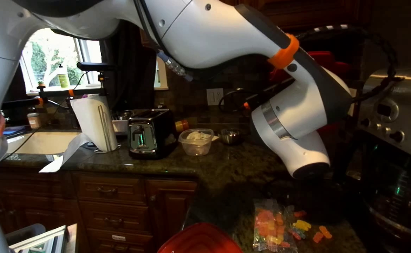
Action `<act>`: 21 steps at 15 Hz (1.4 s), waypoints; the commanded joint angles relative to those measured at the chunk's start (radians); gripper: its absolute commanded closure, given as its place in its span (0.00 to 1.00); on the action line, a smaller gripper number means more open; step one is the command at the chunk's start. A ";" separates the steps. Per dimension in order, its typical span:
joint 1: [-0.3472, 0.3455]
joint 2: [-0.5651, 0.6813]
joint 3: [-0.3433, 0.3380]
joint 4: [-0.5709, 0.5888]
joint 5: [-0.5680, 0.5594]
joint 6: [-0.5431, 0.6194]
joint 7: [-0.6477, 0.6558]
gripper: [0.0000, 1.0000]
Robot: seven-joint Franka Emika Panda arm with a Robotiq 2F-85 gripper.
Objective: Move an object from one position
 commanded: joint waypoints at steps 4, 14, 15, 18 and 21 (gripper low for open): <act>-0.004 0.055 -0.002 0.023 -0.064 -0.174 0.090 1.00; 0.008 0.066 0.010 0.018 0.029 -0.152 0.161 0.98; -0.001 0.084 0.024 0.030 0.063 -0.153 0.193 1.00; -0.012 0.108 0.044 0.047 0.101 -0.182 0.225 1.00; -0.016 0.109 0.055 0.035 0.154 -0.162 0.234 1.00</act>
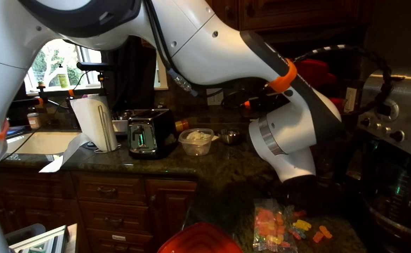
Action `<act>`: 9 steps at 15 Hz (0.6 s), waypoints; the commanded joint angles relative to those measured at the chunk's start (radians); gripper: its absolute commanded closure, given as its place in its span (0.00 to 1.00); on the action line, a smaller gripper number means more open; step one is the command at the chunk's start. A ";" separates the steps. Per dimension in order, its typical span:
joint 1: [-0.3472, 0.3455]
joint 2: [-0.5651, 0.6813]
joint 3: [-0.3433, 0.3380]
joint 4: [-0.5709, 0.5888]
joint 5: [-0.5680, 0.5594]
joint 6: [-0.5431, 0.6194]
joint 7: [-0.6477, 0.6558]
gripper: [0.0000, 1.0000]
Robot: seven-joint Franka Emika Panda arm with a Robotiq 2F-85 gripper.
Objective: Move an object from one position
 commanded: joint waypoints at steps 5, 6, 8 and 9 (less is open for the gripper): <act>-0.018 0.042 0.010 -0.001 0.080 -0.004 0.024 1.00; -0.017 0.048 0.009 0.003 0.074 0.000 0.029 1.00; -0.018 0.055 0.011 0.004 0.077 0.002 0.040 1.00; -0.019 0.057 0.012 0.004 0.077 0.003 0.047 0.86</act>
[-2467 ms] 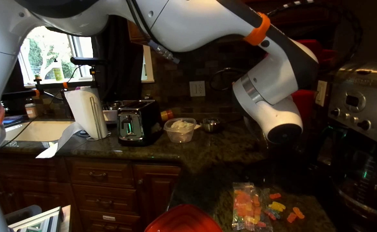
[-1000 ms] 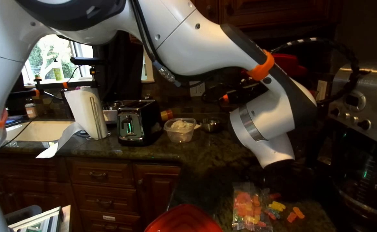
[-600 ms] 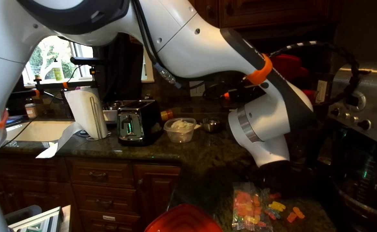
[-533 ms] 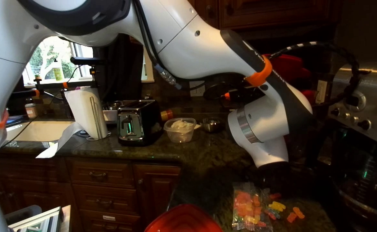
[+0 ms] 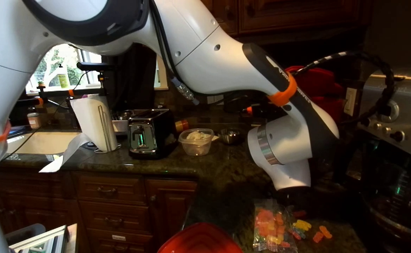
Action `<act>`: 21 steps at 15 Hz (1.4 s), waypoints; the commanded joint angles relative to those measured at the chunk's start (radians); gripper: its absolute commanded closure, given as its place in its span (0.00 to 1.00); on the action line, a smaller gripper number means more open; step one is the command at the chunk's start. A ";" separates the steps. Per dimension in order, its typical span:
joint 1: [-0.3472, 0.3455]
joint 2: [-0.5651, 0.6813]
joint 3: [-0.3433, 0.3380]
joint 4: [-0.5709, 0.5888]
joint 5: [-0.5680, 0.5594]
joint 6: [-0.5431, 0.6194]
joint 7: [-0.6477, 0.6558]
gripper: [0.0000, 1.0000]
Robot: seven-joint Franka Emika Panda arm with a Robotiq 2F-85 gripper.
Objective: Move an object from one position
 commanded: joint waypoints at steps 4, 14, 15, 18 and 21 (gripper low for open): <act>-0.023 0.025 0.009 0.012 0.019 0.004 0.046 0.50; -0.015 -0.076 -0.036 -0.073 0.006 0.224 0.043 0.00; -0.007 -0.093 -0.042 -0.079 -0.002 0.276 0.046 0.00; 0.008 -0.141 -0.056 -0.095 -0.008 0.433 0.034 0.00; 0.018 -0.197 -0.069 -0.123 -0.005 0.574 0.003 0.00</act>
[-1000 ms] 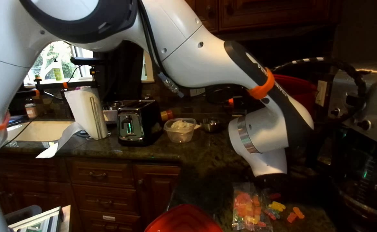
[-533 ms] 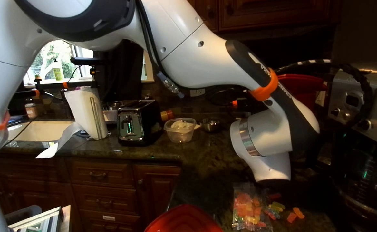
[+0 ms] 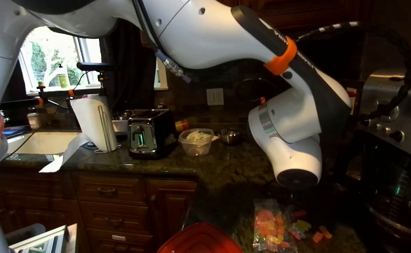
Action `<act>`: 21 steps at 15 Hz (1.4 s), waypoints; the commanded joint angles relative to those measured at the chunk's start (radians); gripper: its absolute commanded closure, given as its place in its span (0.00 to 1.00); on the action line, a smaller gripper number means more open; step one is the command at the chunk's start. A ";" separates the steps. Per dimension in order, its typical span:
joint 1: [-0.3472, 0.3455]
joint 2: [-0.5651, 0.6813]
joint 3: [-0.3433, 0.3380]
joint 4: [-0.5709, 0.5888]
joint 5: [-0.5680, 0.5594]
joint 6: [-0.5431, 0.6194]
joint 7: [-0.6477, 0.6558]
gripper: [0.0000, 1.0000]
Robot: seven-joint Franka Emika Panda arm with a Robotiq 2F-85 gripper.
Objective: Move an object from one position
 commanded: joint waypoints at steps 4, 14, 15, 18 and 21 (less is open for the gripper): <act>0.044 -0.160 -0.051 -0.136 -0.053 0.303 -0.016 0.00; 0.043 -0.225 -0.053 -0.189 -0.096 0.307 -0.005 0.00; 0.040 -0.229 -0.054 -0.195 -0.102 0.296 -0.005 0.00; 0.034 -0.239 -0.055 -0.207 -0.114 0.253 -0.009 0.00; 0.030 -0.263 -0.055 -0.233 -0.095 0.215 -0.030 0.00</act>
